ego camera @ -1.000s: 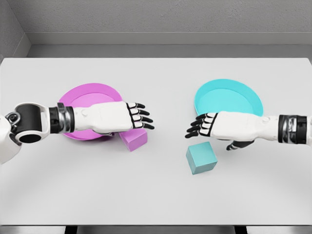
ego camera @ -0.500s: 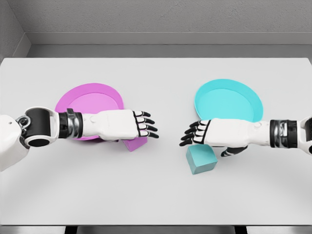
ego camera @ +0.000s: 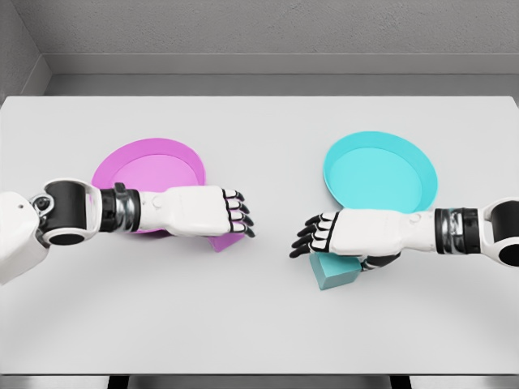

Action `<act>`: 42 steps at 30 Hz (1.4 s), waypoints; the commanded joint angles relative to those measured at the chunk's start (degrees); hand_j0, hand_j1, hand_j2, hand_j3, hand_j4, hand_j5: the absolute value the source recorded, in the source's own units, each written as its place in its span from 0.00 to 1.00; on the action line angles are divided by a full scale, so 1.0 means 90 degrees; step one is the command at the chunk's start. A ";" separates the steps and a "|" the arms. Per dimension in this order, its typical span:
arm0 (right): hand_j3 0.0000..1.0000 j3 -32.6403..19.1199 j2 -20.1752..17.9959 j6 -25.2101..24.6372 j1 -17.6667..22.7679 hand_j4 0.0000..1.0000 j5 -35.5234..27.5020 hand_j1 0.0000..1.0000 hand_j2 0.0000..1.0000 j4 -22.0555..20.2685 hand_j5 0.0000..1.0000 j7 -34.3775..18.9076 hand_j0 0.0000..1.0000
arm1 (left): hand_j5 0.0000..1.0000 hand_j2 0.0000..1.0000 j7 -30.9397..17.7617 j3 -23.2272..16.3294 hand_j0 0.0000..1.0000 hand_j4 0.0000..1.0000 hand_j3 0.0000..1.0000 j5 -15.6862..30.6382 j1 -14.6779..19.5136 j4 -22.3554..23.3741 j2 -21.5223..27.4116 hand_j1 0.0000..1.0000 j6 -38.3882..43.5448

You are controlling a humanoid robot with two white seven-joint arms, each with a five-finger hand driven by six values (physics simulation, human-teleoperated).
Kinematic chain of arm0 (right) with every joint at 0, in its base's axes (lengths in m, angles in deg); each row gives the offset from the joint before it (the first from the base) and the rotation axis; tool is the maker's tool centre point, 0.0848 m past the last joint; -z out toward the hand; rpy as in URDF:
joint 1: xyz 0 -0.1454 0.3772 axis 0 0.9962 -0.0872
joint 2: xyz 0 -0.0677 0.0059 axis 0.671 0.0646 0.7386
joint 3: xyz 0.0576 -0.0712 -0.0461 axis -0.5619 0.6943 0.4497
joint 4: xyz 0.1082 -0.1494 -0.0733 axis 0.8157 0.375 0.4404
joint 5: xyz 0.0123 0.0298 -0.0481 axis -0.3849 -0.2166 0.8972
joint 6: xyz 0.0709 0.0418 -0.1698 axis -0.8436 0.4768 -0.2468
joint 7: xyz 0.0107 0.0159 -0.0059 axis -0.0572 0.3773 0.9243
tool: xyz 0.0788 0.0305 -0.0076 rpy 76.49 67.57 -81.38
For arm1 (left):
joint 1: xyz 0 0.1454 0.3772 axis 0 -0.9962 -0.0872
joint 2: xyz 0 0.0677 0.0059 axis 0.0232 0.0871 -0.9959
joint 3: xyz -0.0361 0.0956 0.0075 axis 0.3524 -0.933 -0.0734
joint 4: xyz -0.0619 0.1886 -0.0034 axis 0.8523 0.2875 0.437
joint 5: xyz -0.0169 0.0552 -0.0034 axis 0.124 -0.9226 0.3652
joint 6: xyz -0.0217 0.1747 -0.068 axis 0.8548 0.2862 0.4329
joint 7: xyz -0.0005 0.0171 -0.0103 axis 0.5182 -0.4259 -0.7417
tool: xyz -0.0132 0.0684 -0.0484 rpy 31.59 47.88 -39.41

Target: Place the blocks in the corresponding plates according to their colors

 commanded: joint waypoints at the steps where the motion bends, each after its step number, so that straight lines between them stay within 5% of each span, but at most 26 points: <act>1: 0.95 0.0014 -0.0012 -0.0017 0.0000 0.95 -0.0022 0.95 0.95 0.0002 0.95 0.0003 0.95 | 0.79 0.79 -0.0016 -0.0028 0.79 0.79 0.79 -0.0056 0.0000 -0.0025 0.0006 0.79 0.0005; 6: 0.96 0.0170 -0.0012 -0.0017 0.0000 0.96 0.0017 0.96 0.96 0.0012 0.96 0.0003 0.96 | 0.72 0.72 -0.0025 -0.0028 0.72 0.72 0.72 -0.0066 0.0000 -0.0025 0.0035 0.72 0.0005; 10: 0.94 0.0239 -0.0012 -0.0017 0.0000 0.94 0.0027 0.94 0.94 0.0022 0.94 0.0003 0.94 | 0.57 0.57 -0.0025 -0.0028 0.57 0.57 0.57 -0.0066 0.0000 -0.0025 0.0035 0.57 0.0005; 13: 0.59 0.0239 -0.0012 -0.0017 0.0000 0.59 0.0037 0.59 0.59 0.0022 0.59 0.0003 0.59 | 0.51 0.51 -0.0025 -0.0019 0.51 0.51 0.51 -0.0046 0.0000 -0.0025 0.0026 0.51 0.0005; 34: 0.50 0.0180 -0.0002 -0.0017 -0.0146 0.50 0.0027 0.50 0.50 0.0002 0.50 0.0003 0.50 | 0.48 0.48 0.0004 0.0206 0.48 0.48 0.48 0.0276 0.0361 -0.0279 -0.0238 0.48 0.0005; 42: 0.50 0.0161 0.0008 -0.0017 -0.0410 0.50 -0.0022 0.50 0.50 0.0002 0.50 0.0003 0.50 | 0.49 0.49 0.0004 0.0821 0.49 0.49 0.49 0.0500 0.0322 -0.0308 0.0465 0.49 0.0005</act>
